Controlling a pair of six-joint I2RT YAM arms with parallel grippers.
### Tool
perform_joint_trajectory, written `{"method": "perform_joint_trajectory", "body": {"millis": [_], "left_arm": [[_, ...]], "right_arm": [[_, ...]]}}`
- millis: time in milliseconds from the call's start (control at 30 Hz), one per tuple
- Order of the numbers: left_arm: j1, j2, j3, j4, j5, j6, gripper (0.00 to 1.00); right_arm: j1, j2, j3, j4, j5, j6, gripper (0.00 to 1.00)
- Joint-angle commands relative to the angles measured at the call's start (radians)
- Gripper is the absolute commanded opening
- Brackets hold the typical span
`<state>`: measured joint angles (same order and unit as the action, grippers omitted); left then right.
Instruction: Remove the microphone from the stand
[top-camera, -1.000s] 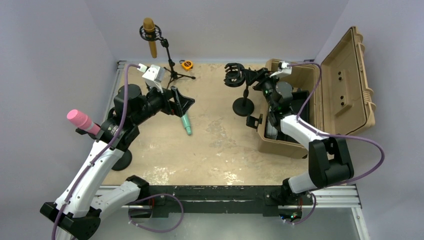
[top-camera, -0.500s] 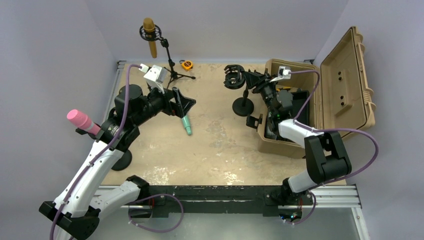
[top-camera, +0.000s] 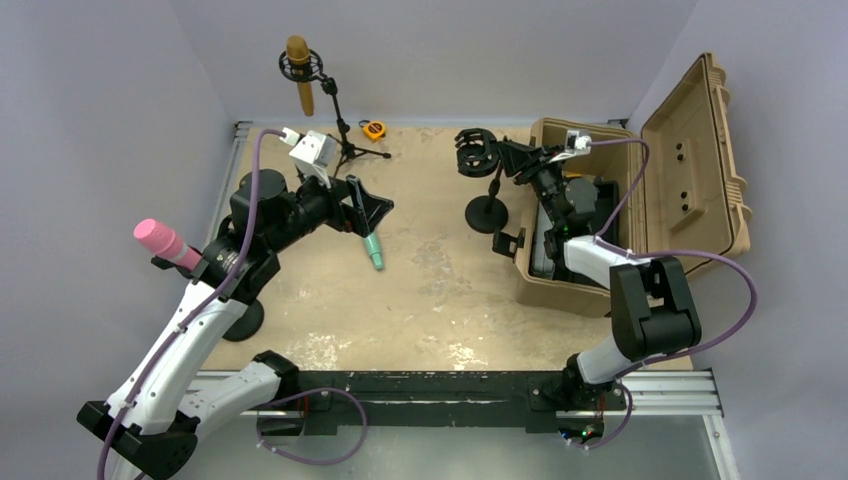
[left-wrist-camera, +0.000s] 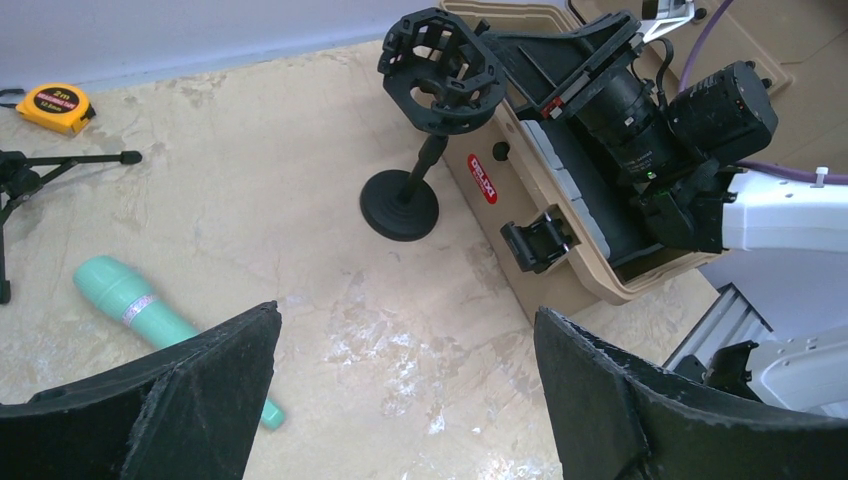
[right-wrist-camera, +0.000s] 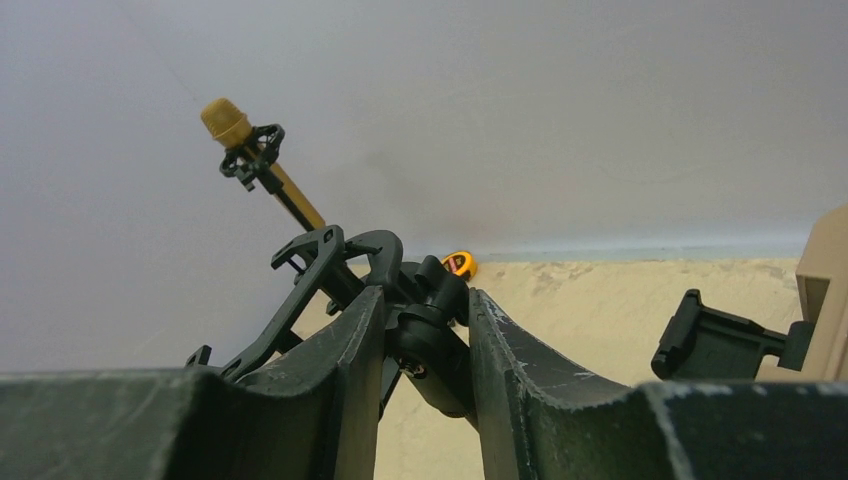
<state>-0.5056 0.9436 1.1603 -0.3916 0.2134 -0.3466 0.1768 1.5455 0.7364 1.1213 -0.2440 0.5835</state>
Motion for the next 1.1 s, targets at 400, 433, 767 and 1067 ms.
{"method": "perform_joint_trajectory", "body": {"millis": [400, 433, 767, 1067], "left_arm": [[-0.014, 0.103, 0.052, 0.055, 0.152, -0.064, 0.94], [-0.015, 0.107, 0.055, 0.059, 0.158, -0.071, 0.94], [-0.018, 0.072, 0.087, 0.016, 0.163, -0.079, 0.95], [-0.019, 0.088, 0.135, -0.006, 0.162, -0.013, 0.94]], "right_arm": [[0.002, -0.091, 0.124, -0.322, -0.193, -0.152, 0.65], [0.002, -0.099, 0.134, -0.328, -0.195, -0.151, 0.68], [-0.016, -0.178, 0.198, -0.390, -0.182, -0.123, 0.95], [-0.056, -0.210, 0.207, -0.444, -0.143, -0.054, 0.83]]}}
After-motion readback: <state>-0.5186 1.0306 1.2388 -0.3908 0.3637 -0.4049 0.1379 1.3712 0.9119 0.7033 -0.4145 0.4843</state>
